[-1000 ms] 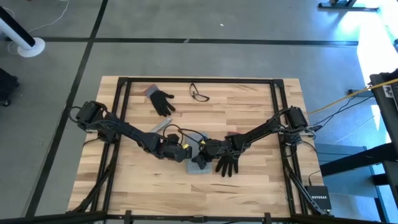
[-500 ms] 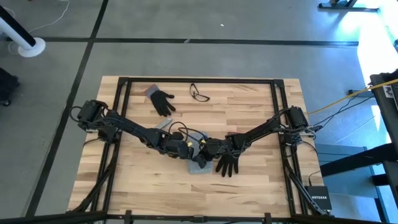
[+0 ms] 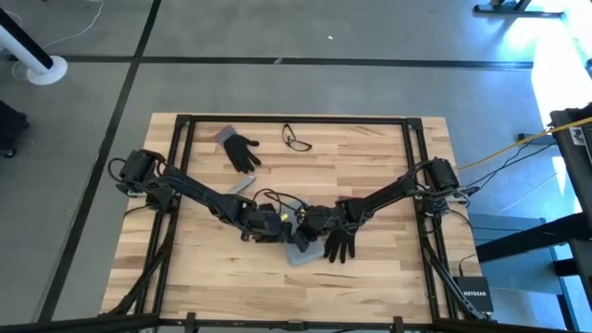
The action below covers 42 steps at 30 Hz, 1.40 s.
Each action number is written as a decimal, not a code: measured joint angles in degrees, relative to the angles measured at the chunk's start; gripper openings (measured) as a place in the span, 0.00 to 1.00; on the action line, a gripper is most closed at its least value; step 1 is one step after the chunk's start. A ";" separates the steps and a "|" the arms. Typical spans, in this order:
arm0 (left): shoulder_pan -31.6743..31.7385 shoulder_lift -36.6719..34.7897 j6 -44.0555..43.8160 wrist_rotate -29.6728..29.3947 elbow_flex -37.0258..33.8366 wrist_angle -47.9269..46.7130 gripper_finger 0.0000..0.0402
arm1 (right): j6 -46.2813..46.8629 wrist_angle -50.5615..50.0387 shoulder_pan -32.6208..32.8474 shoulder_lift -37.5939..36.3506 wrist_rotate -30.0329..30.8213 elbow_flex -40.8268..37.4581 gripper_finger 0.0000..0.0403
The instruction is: Prefit tool cases
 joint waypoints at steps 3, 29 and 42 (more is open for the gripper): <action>-0.48 0.01 3.49 0.69 0.44 -2.46 0.29 | -0.80 -0.73 0.02 -0.88 0.23 0.06 0.00; 0.13 2.29 -7.55 -11.19 -12.30 31.89 0.29 | -14.07 -20.49 -1.49 -16.57 5.00 0.52 0.00; 6.15 -12.69 10.68 -17.70 -12.54 -7.03 0.28 | -13.73 -25.09 -1.62 -19.05 7.64 0.53 0.00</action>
